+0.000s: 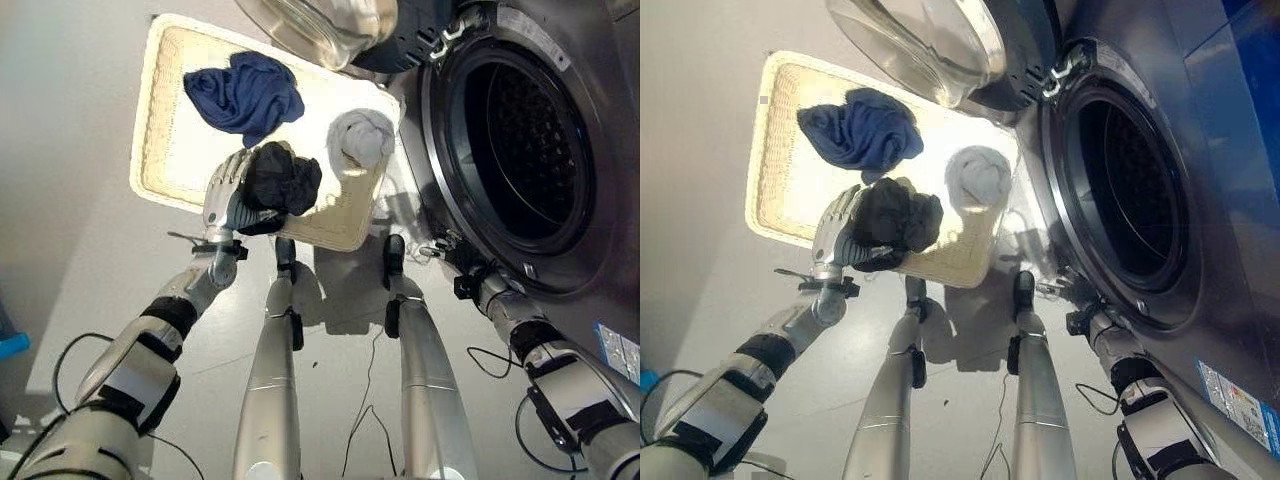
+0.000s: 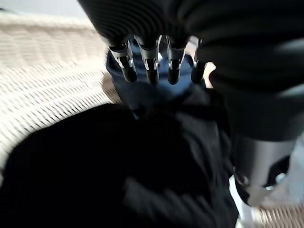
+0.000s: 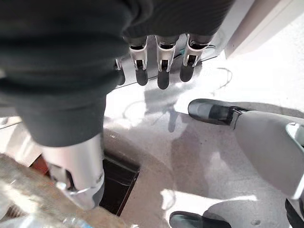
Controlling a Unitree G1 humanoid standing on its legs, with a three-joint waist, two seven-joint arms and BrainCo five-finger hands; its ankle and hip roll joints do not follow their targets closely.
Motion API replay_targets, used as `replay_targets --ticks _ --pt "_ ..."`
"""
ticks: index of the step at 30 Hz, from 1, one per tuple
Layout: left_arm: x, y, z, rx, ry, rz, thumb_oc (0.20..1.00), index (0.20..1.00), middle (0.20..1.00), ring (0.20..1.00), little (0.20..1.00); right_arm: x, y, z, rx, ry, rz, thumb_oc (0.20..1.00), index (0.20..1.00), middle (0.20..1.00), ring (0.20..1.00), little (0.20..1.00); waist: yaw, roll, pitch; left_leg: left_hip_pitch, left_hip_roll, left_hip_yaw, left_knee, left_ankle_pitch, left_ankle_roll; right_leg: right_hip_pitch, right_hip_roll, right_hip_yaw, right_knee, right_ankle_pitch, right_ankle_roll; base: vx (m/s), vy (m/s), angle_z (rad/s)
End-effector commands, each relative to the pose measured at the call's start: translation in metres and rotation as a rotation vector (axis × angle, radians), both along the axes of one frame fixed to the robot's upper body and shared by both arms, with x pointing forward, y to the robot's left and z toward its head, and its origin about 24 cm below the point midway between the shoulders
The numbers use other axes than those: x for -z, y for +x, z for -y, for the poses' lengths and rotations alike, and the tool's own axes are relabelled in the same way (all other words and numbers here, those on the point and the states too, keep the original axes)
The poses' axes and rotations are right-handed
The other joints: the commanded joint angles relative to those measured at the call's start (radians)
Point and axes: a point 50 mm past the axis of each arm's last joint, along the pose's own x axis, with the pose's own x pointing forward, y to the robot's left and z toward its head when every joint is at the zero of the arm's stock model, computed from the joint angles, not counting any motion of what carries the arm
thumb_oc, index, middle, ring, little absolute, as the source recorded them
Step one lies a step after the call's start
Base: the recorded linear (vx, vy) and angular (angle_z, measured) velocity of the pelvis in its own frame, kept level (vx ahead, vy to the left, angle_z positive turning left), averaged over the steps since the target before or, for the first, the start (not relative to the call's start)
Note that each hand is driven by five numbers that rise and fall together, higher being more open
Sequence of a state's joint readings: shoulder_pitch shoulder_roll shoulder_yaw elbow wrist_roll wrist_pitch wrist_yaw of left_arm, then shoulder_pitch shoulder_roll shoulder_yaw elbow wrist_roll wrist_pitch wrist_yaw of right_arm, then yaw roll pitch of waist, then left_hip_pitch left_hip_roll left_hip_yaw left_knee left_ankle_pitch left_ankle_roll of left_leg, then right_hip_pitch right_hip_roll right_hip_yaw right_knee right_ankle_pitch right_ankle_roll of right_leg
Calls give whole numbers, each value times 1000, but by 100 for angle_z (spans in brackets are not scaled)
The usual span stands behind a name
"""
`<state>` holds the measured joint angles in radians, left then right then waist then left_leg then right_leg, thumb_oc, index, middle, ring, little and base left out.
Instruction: Put the clothes into the washing machine.
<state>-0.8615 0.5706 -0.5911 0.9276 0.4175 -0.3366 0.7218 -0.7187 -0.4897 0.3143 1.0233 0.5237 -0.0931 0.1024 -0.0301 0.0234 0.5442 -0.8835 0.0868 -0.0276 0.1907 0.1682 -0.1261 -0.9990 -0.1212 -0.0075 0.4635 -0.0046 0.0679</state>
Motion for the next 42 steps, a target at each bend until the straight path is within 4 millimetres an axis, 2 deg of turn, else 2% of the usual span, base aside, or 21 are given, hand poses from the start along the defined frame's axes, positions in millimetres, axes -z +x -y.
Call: replay_targets --ticks 1,9,13,20,24,25,26,27,39,40,42 --pt "-9 2 -13 -38 -27 4 1000 1000 1000 1000 1000 -5 -3 5 -19 -11 35 1000 1000 1000 1000 1000 5 -29 -24 -44 -21 -41 165 -80 37 28 -5 -38 -75 117 48 0 0 0" --pt "-25 12 -15 -84 -17 20 1000 1000 1000 1000 1000 -14 4 -1 -41 -13 61 1000 1000 1000 1000 1000 -5 -40 -24 -79 -15 -42 174 -78 33 -5 8 -34 -60 112 45 8 -2 -2" --pt "-30 19 -22 -144 -9 -39 1000 1000 1000 1000 1000 -16 7 -7 -50 -7 73 1000 1000 1000 1000 1000 -13 -47 -24 -80 -18 -44 169 -75 30 -5 12 -37 -69 117 45 0 0 0" --pt "-18 21 -35 -268 11 -140 1000 1000 1000 1000 1000 -19 11 -13 -61 0 90 1000 1000 1000 1000 1000 -21 -53 -24 -73 -18 -39 159 -71 29 1 15 -39 -83 121 43 0 0 0" --pt "-6 21 -46 -362 80 -244 1000 1000 1000 1000 1000 -20 12 -17 -64 2 98 1000 1000 1000 1000 1000 -23 -55 -24 -69 -17 -34 150 -67 29 6 15 -42 -92 125 43 0 0 0" --pt "-4 21 -46 -368 87 -254 903 903 903 903 903 -20 13 -17 -65 3 99 1000 1000 1000 1000 1000 -24 -55 -24 -69 -17 -34 150 -67 29 6 15 -42 -92 125 43 0 0 0" --pt "-2 21 -46 -372 98 -270 595 595 595 595 595 -21 13 -18 -66 4 101 1000 1000 1000 1000 1000 -24 -56 -24 -69 -17 -35 150 -66 29 6 16 -42 -94 126 43 0 0 0" --pt "1 21 -46 -374 106 -306 200 200 200 200 200 -22 14 -20 -69 4 108 1000 1000 1000 1000 1000 -24 -56 -24 -68 -16 -34 147 -66 29 6 17 -42 -95 127 43 0 0 0" --pt "5 24 -41 -354 96 -404 200 200 200 200 200 -35 20 -25 -77 36 158 1000 1000 1000 1000 1000 -25 -55 -24 -73 -17 -29 138 -60 31 3 19 -46 -105 133 42 3 1 -1" --pt "7 24 -40 -342 41 -411 200 200 200 200 200 -45 22 -28 -90 119 212 1000 1000 1000 1000 1000 -25 -56 -24 -75 -18 -30 136 -60 32 1 21 -46 -106 133 43 0 0 0" --pt "8 23 -40 -330 -50 -392 200 200 200 200 200 -51 22 -32 -94 196 257 1000 1000 1000 1000 1000 -24 -57 -24 -76 -20 -32 139 -61 32 0 21 -47 -106 133 42 0 0 0"
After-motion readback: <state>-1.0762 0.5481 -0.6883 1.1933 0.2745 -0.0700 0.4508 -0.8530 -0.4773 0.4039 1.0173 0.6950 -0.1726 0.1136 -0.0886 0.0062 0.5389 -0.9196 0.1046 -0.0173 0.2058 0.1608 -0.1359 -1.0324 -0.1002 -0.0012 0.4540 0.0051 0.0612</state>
